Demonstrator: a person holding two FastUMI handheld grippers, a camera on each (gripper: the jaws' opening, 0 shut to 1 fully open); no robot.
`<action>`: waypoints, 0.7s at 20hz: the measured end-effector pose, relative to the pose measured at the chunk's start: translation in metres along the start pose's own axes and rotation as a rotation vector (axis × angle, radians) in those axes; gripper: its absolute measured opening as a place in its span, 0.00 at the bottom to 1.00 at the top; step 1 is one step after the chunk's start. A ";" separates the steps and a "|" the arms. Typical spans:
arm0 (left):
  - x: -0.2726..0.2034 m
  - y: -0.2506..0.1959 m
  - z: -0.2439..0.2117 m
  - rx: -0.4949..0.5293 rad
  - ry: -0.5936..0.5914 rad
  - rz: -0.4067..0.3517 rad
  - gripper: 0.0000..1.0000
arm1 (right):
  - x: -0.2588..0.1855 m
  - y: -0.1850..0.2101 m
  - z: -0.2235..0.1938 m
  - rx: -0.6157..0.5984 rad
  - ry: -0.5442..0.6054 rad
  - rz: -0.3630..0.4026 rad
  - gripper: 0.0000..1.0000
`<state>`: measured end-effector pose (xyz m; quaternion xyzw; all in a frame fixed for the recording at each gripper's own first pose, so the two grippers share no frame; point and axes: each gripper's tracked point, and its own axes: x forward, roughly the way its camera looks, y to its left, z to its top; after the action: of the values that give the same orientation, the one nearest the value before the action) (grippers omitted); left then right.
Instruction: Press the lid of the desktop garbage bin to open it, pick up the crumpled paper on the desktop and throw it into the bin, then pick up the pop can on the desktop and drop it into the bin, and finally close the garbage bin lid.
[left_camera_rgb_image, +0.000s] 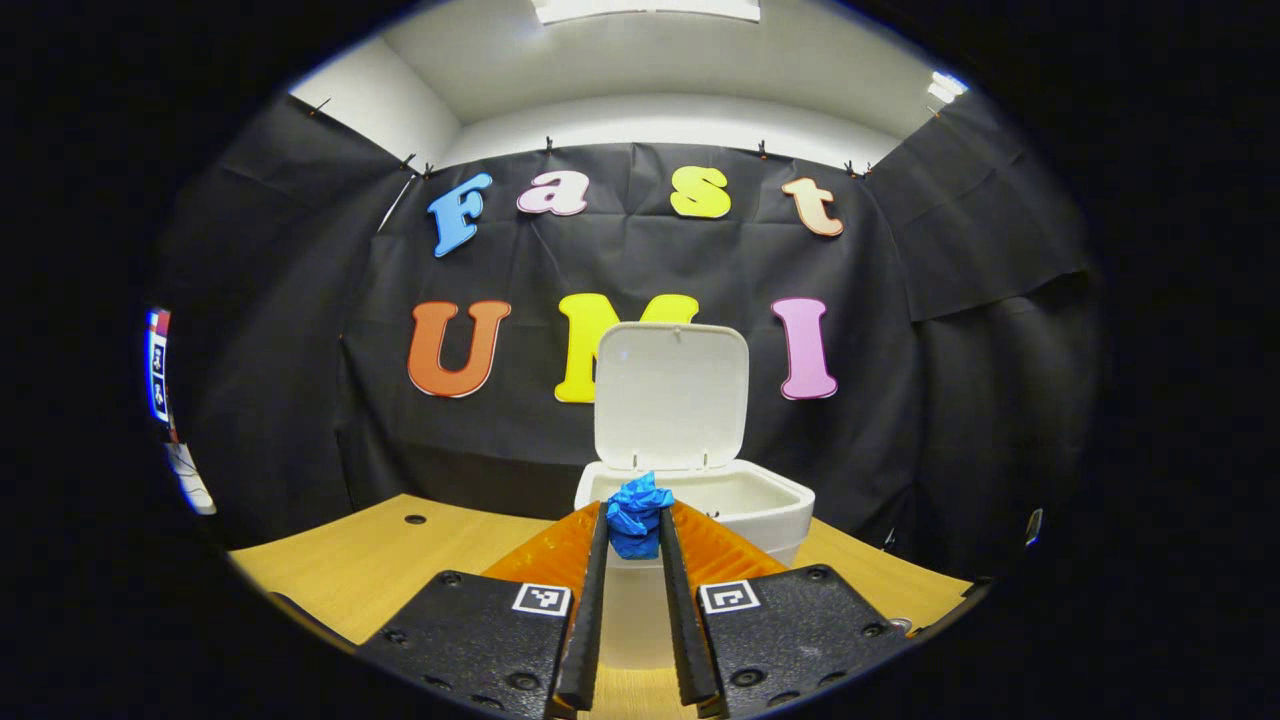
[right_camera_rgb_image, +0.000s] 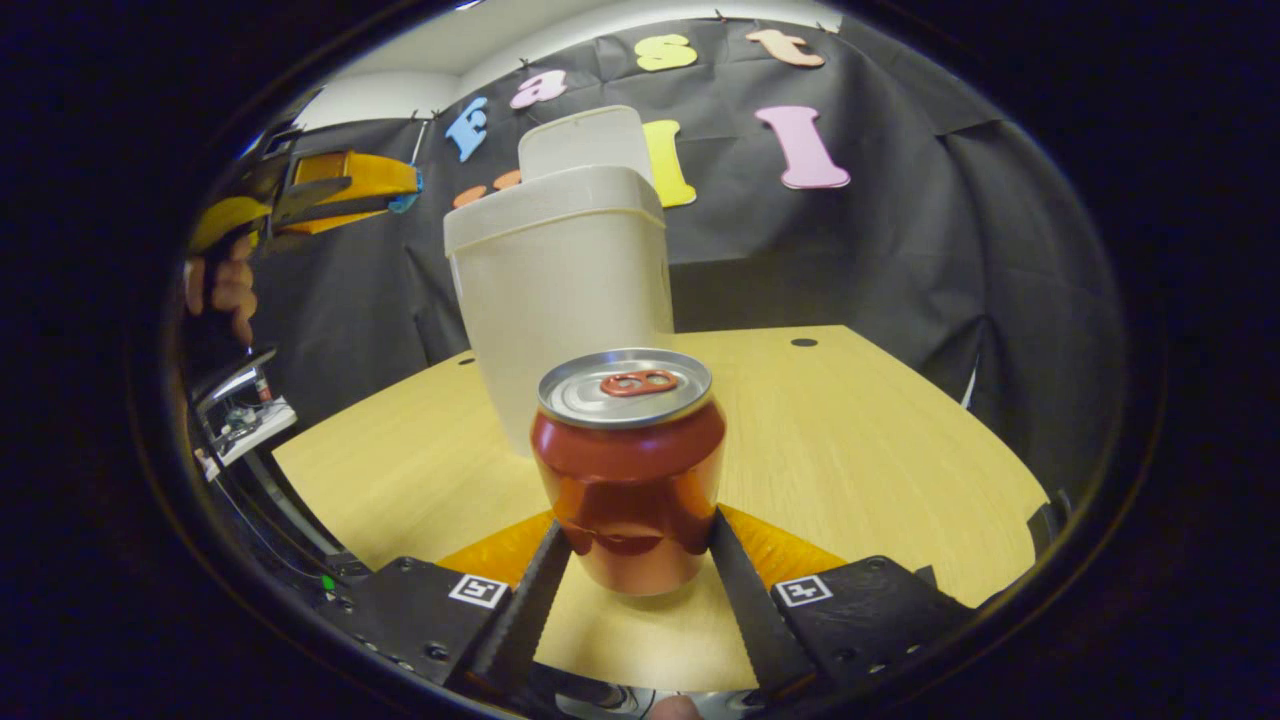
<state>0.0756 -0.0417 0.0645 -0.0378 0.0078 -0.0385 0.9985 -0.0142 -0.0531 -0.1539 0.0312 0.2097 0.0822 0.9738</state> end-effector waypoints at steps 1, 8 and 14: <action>0.007 -0.008 0.005 -0.001 0.005 -0.026 0.33 | -0.005 0.000 -0.002 0.013 0.002 0.007 0.82; 0.069 0.005 0.022 -0.039 0.012 0.015 0.34 | -0.022 -0.003 -0.004 0.052 0.004 0.048 0.82; 0.096 0.004 -0.002 -0.032 0.105 0.016 0.43 | -0.020 -0.012 -0.007 0.085 0.016 0.046 0.81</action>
<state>0.1716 -0.0451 0.0613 -0.0515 0.0610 -0.0323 0.9963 -0.0332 -0.0678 -0.1530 0.0767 0.2202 0.0959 0.9677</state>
